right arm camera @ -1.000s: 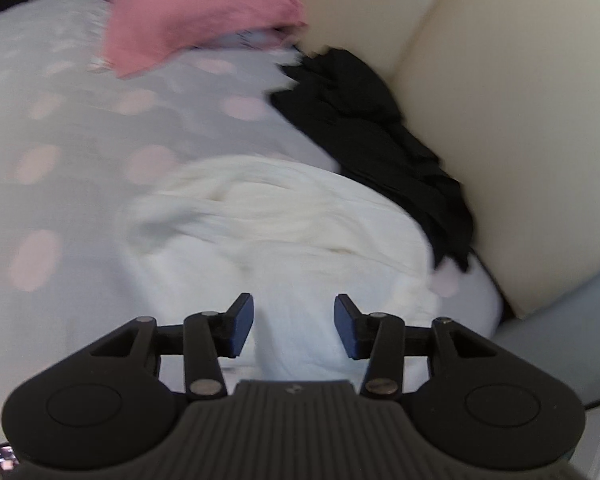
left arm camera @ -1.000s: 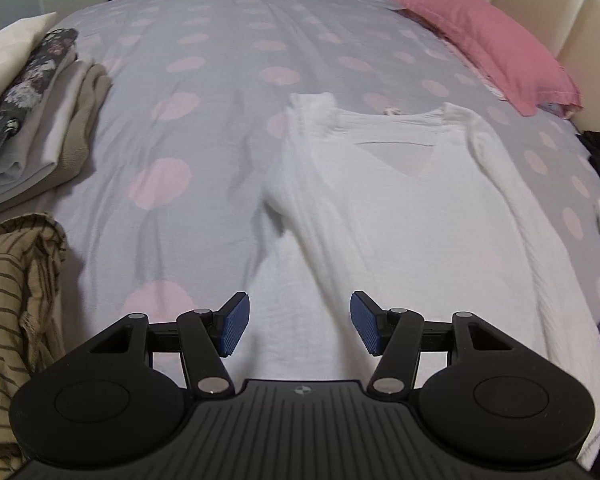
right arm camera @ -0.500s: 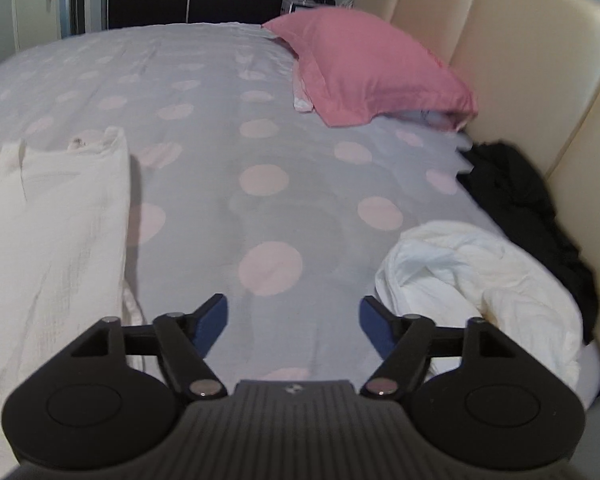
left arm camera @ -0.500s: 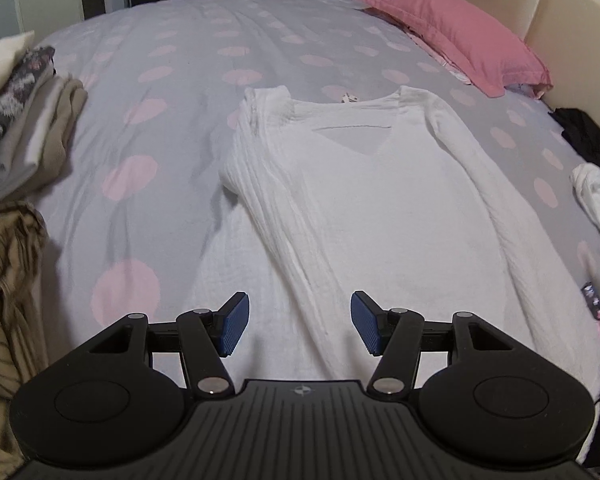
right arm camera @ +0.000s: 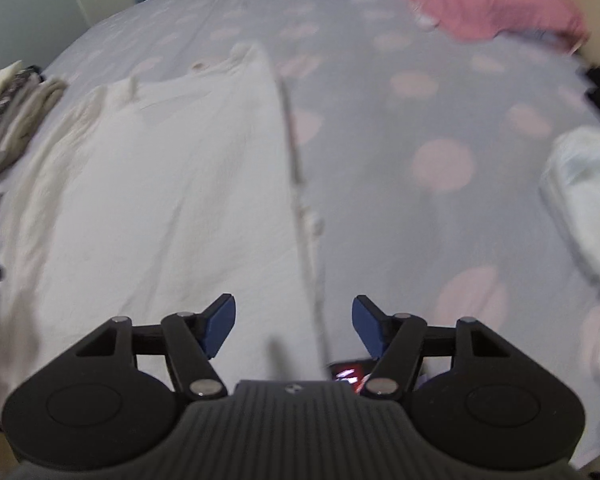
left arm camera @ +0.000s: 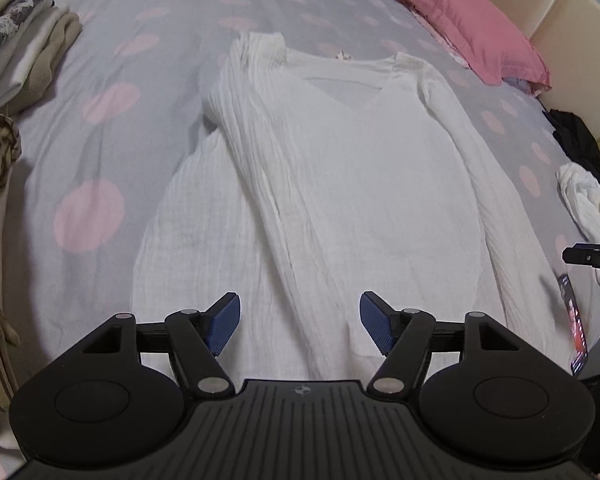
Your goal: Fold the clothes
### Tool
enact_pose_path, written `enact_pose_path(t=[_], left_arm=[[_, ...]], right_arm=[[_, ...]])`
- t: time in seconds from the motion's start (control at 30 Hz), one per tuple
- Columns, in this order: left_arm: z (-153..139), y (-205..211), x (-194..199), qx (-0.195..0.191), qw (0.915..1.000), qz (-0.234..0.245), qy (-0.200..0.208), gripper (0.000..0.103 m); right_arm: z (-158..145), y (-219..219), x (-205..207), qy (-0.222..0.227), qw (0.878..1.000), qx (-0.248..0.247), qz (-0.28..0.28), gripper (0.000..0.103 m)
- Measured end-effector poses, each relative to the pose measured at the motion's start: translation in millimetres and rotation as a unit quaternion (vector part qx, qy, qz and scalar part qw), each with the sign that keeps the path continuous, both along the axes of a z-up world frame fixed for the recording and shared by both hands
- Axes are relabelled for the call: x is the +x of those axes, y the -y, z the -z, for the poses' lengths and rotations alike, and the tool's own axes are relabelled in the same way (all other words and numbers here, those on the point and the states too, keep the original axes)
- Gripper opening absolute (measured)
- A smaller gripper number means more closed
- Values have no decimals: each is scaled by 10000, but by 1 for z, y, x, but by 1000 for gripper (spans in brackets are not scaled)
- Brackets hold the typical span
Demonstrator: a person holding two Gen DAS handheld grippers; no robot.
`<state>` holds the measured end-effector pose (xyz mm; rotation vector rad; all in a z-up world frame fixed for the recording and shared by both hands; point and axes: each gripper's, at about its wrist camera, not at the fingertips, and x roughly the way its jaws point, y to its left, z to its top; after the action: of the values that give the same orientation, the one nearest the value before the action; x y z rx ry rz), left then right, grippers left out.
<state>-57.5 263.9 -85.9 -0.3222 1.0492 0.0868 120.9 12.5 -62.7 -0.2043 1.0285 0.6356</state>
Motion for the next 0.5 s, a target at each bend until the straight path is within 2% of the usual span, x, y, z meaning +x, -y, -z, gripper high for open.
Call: enact_pose_path(t=[0.07, 0.3, 0.33, 0.37, 0.43, 0.5], left_arm=[[2, 3, -1, 39, 10000, 36, -34, 65], [0, 7, -2, -101, 9998, 162, 12, 64], [-1, 8, -2, -139, 9997, 194, 18, 62], [-1, 8, -2, -181, 9996, 221, 12, 60], [0, 9, -1, -262, 9993, 247, -36, 58], [2, 11, 1, -289, 9992, 274, -54, 58]], right_arm=[[4, -2, -3, -180, 9998, 43, -35, 76], [17, 0, 0, -531, 9985, -83, 75, 76], [19, 0, 0, -581, 9982, -102, 91, 71], [20, 0, 0, -631, 9979, -120, 106, 58], [24, 1, 1, -731, 9971, -156, 138, 45], [28, 1, 2, -831, 9962, -192, 169, 46]])
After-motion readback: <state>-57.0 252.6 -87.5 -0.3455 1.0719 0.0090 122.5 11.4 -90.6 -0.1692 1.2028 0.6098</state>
